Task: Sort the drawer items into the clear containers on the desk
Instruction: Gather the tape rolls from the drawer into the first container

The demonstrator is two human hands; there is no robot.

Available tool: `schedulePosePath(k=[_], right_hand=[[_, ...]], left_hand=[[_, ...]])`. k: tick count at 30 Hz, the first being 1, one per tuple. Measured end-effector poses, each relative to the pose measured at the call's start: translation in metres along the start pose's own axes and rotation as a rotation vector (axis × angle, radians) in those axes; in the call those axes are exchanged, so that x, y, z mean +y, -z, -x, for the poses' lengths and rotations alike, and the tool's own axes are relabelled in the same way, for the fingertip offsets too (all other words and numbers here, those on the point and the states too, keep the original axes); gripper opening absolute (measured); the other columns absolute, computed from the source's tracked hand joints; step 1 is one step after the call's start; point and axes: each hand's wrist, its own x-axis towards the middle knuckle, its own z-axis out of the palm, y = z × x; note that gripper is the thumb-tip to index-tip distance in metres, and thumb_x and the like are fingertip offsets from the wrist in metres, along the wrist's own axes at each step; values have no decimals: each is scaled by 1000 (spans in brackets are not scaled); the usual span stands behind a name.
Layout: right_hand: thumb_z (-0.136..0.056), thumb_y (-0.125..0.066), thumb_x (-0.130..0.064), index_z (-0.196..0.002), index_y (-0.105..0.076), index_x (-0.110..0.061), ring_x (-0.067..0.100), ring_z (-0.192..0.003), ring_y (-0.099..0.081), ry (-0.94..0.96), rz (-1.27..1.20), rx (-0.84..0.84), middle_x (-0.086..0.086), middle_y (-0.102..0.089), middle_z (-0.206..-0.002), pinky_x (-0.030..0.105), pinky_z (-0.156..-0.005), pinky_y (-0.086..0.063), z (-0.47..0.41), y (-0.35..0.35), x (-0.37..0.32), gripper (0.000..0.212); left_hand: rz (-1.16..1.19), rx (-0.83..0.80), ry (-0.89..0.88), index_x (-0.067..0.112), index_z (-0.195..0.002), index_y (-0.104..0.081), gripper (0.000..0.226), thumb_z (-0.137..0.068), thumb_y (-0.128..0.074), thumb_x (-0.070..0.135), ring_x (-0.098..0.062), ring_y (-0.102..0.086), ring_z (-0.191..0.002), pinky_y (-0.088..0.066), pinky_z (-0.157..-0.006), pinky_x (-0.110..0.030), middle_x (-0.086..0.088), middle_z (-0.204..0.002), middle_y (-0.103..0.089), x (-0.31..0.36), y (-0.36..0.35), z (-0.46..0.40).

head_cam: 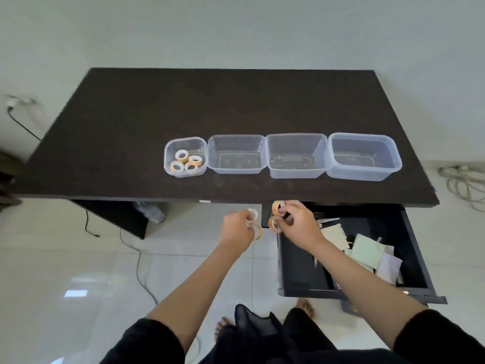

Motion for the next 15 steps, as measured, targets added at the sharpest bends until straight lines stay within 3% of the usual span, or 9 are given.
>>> schedulePosePath(k=[4,8,11,15], right_hand=[[-84,-67,-11,-104,-66,-1,13,-74,-56,120,-26,28,5,-55,-119,10,-71,-41,-31,-17,-67,22],[-86,-66,-13,-109,-65,-4,15,-82,-58,213,-9,11,4,-53,-123,23,-80,-49,-71,-30,-119,25],[-87,-65,-14,-111,-65,-6,18,-104,-56,261,10,-2,4,-53,-126,30,-92,-50,-105,-38,-147,25],[-85,-65,-14,-109,-65,-9,20,-107,-57,294,39,-10,2,-54,-125,32,-90,-51,-155,-48,-170,25]], left_hand=[[-51,120,-51,10,-113,-64,31,-82,-56,8,-30,-58,-95,-41,-74,-23,-14,-112,-54,-26,73,-14],[-74,221,-59,10,-110,-65,30,-82,-58,9,-30,-57,-100,-44,-81,-28,-13,-114,-57,-44,130,-38],[-91,267,-62,14,-108,-66,28,-82,-56,10,-29,-59,-96,-48,-76,-31,-9,-115,-57,-53,162,-63],[-186,241,-56,21,-113,-63,31,-83,-57,19,-26,-56,-103,-45,-72,-31,-6,-116,-53,-63,187,-105]])
